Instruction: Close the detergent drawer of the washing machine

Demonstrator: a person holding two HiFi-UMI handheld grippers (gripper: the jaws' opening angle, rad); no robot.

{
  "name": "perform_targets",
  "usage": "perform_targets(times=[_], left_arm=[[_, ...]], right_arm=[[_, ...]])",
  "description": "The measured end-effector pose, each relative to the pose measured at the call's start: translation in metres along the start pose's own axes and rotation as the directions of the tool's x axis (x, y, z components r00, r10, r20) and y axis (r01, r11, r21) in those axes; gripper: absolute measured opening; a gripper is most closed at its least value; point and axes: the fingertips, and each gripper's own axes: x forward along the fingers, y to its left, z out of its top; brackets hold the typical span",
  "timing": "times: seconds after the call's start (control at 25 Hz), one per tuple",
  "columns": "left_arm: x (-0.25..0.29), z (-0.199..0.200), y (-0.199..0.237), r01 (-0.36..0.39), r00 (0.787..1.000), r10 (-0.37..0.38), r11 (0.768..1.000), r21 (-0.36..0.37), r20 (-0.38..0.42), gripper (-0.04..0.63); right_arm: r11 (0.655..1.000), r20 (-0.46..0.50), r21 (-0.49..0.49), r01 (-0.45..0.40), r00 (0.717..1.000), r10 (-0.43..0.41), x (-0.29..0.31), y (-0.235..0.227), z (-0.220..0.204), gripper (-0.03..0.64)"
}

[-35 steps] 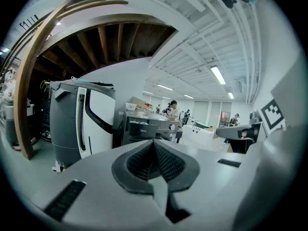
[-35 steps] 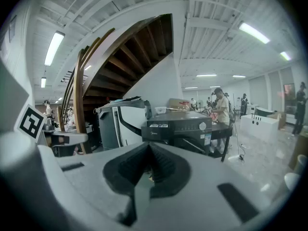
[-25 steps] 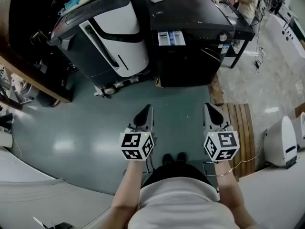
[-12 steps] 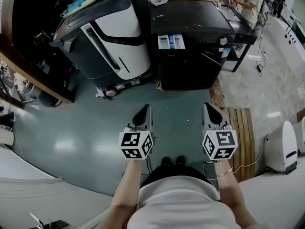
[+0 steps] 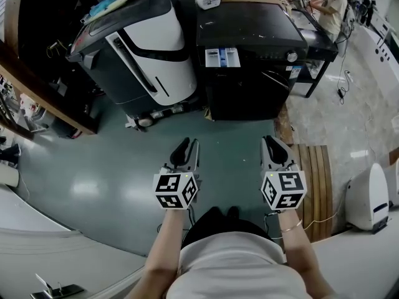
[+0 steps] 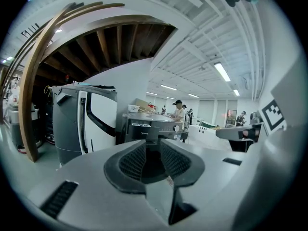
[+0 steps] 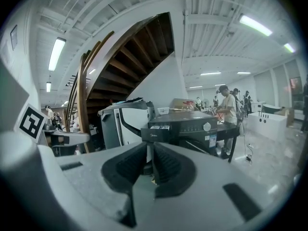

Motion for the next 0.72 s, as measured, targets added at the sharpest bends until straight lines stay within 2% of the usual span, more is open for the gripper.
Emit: perform_targets(times=[0.4, 0.72], left_arm=[[0.013, -0.001, -0.001, -0.024, 1.0, 0.024, 1.0, 0.013, -0.015, 0.114], [0.044, -0.002, 0.012, -0.015, 0.999, 0.016, 1.0, 0.012, -0.038, 0.118]], right_arm=[[0.999, -0.025, 0.034, -0.028, 0.999, 0.029, 0.013, -0.011, -0.005, 0.071], [0.998, -0.049, 0.053, -0.025, 0.998, 0.027, 0.046, -0.017, -0.005, 0.087]])
